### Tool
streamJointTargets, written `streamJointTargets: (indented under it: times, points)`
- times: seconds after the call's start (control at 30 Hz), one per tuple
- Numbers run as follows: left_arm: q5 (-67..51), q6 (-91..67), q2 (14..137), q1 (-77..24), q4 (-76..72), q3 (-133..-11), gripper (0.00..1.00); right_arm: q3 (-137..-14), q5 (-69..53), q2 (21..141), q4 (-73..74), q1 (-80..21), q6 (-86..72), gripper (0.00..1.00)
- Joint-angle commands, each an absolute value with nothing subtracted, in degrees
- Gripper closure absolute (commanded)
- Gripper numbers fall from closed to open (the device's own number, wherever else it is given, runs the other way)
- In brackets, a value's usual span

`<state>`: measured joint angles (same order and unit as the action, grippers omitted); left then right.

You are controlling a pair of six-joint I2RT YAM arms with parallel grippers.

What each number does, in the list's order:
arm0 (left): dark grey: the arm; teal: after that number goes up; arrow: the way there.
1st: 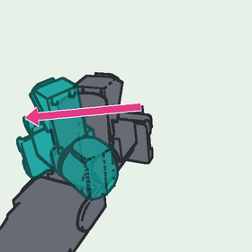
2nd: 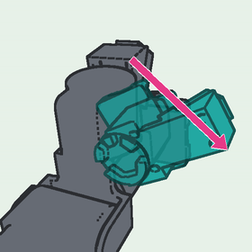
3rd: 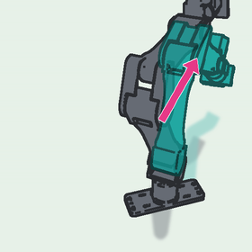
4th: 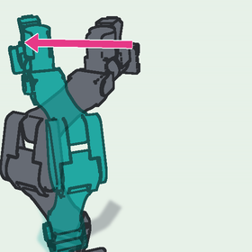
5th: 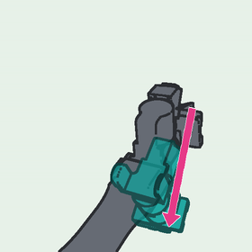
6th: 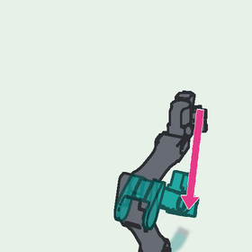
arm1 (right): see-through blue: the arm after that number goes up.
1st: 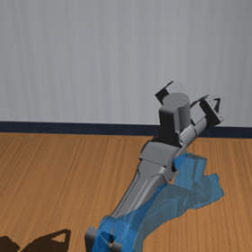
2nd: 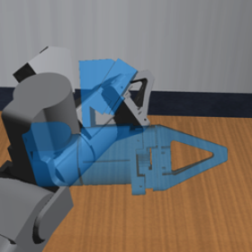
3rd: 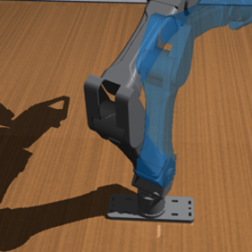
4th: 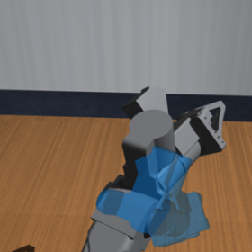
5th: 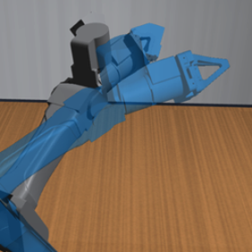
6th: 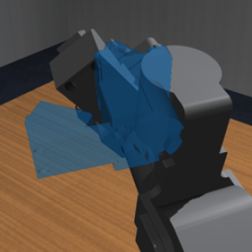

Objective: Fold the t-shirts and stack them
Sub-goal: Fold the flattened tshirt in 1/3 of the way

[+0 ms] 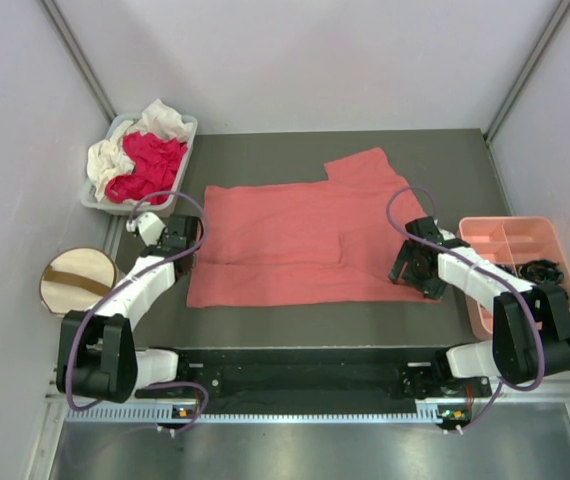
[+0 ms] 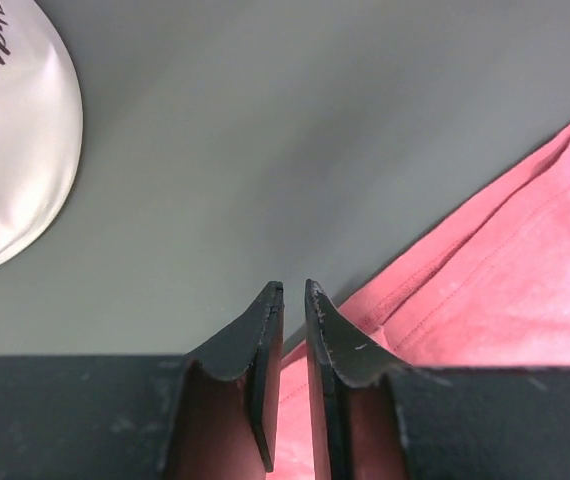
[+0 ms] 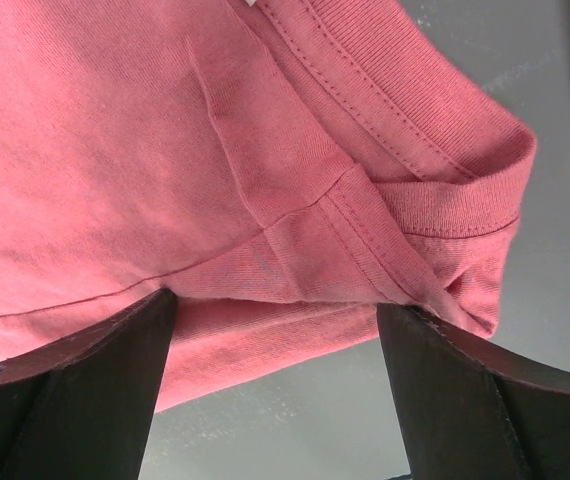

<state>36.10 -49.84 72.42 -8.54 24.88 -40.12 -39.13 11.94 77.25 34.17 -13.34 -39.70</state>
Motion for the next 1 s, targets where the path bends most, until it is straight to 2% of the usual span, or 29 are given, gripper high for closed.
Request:
streamJointTargets:
  times: [0.0,0.2,0.4,0.43,0.53,0.63,0.8,0.97]
  points:
    - [36.0,-49.3,69.3,-8.3,25.5,-42.5,0.8,-38.8,14.3,75.7,34.8,-13.5,-39.5,0.18]
    - [35.2,-48.3,66.4,-8.3,25.3,-42.9,0.78,-44.5,12.7,65.2,38.9,-13.5,-37.0,0.16]
    - [34.7,-47.6,65.4,-8.3,24.8,-43.7,0.78,-52.4,6.2,61.7,37.5,-13.5,-33.7,0.14]
    - [34.4,-47.4,65.2,-8.3,24.4,-43.7,0.67,-53.3,5.5,62.7,36.7,-13.5,-33.1,0.13]
    - [32.7,-46.3,65.1,-8.3,22.2,-43.6,0.24,-57.4,4.8,67.6,32.5,-13.5,-29.3,0.12]
    - [31.5,-45.1,65.6,-8.3,19.3,-43.7,0.01,-63.7,6.1,77.0,28.7,-13.5,-24.7,0.11]
    - [30.3,-44.6,68.1,-8.3,19.7,-46.1,0.01,-83.4,8.8,94.7,29.8,-13.4,-16.6,0.11]
    - [30.1,-43.7,68.2,-8.3,20.1,-46.0,0.01,-103.7,4.2,113.5,29.4,-10.6,-13.4,0.1]
